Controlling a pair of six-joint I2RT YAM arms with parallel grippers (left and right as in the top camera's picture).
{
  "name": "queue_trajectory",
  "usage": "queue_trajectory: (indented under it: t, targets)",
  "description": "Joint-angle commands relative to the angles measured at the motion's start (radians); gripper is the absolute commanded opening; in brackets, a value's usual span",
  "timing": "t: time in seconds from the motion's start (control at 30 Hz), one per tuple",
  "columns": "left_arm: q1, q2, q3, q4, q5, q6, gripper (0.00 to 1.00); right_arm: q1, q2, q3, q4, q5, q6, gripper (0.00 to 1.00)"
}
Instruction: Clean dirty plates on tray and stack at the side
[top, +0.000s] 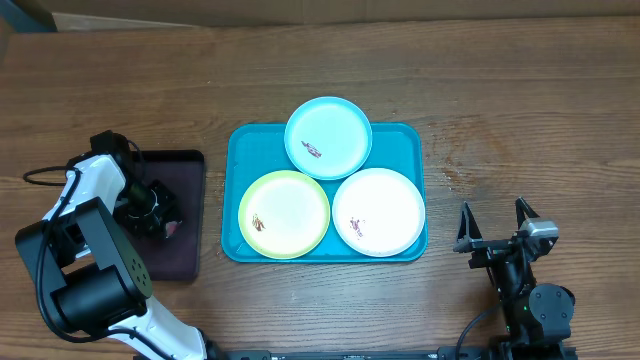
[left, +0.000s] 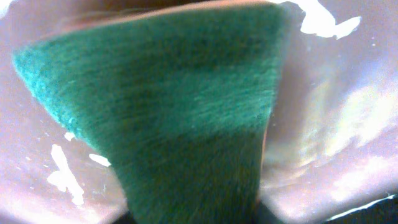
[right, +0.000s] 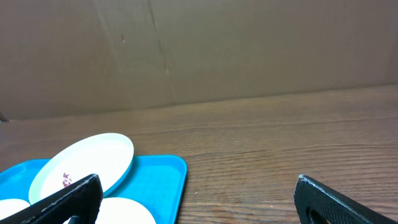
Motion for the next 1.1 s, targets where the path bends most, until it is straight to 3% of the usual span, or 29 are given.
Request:
queue_trajectory:
  t: [0.0, 0.03, 0.13, 0.17, 0.2, 0.27, 0.3, 0.7, 0.8, 0.87, 0.9, 0.93, 0.97, 1.07]
  targets:
    - [0.005, 0.009, -0.009, 0.003, -0.005, 0.005, 0.09, -0.006, -0.011, -0.01, 0.008, 0.0, -0.003, 1.0]
    - [0.005, 0.009, -0.009, 0.003, -0.006, 0.005, 0.04, -0.006, -0.011, -0.01, 0.008, 0.0, -0.003, 1.0]
    - [0.005, 0.009, -0.009, 0.003, -0.006, 0.005, 0.04, -0.006, -0.011, -0.01, 0.008, 0.0, -0.003, 1.0]
    - [0.005, 0.009, -0.009, 0.003, -0.006, 0.005, 0.09, -0.006, -0.011, -0.01, 0.008, 0.0, -0.003, 1.0]
    - [0.005, 0.009, -0.009, 0.004, -0.006, 0.005, 0.23, -0.006, -0.011, -0.01, 0.008, 0.0, -0.003, 1.0]
    - [0.005, 0.009, -0.009, 0.01, -0.006, 0.005, 0.91, -0.006, -0.011, -0.01, 0.008, 0.0, -0.003, 1.0]
    - [0.005, 0.009, -0.009, 0.02, -0.014, 0.005, 1.0, -0.006, -0.011, -0.01, 0.008, 0.0, -0.003, 1.0]
    - [0.005, 0.009, -0.009, 0.124, -0.058, 0.005, 1.0, -0.006, -0.011, -0.01, 0.008, 0.0, -0.003, 1.0]
    - [0.005, 0.009, -0.009, 0.146, -0.08, 0.005, 0.97, -0.006, -0.011, -0.01, 0.008, 0.0, -0.003, 1.0]
    - [0.005, 0.009, -0.009, 0.158, -0.105, 0.005, 0.9, -0.006, -0.011, -0.01, 0.008, 0.0, -0.003, 1.0]
    - [0.005, 0.009, -0.009, 0.163, -0.118, 0.005, 0.82, -0.006, -0.011, -0.01, 0.008, 0.0, -0.003, 1.0]
    - [0.005, 0.009, -0.009, 0.166, -0.128, 0.005, 0.74, -0.006, -0.011, -0.01, 0.008, 0.0, -0.003, 1.0]
    - [0.005, 0.009, -0.009, 0.173, -0.133, 0.005, 0.59, -0.006, -0.011, -0.01, 0.008, 0.0, -0.003, 1.0]
    - [0.005, 0.009, -0.009, 0.186, -0.138, 0.005, 0.06, -0.006, -0.011, -0.01, 0.008, 0.0, -0.003, 1.0]
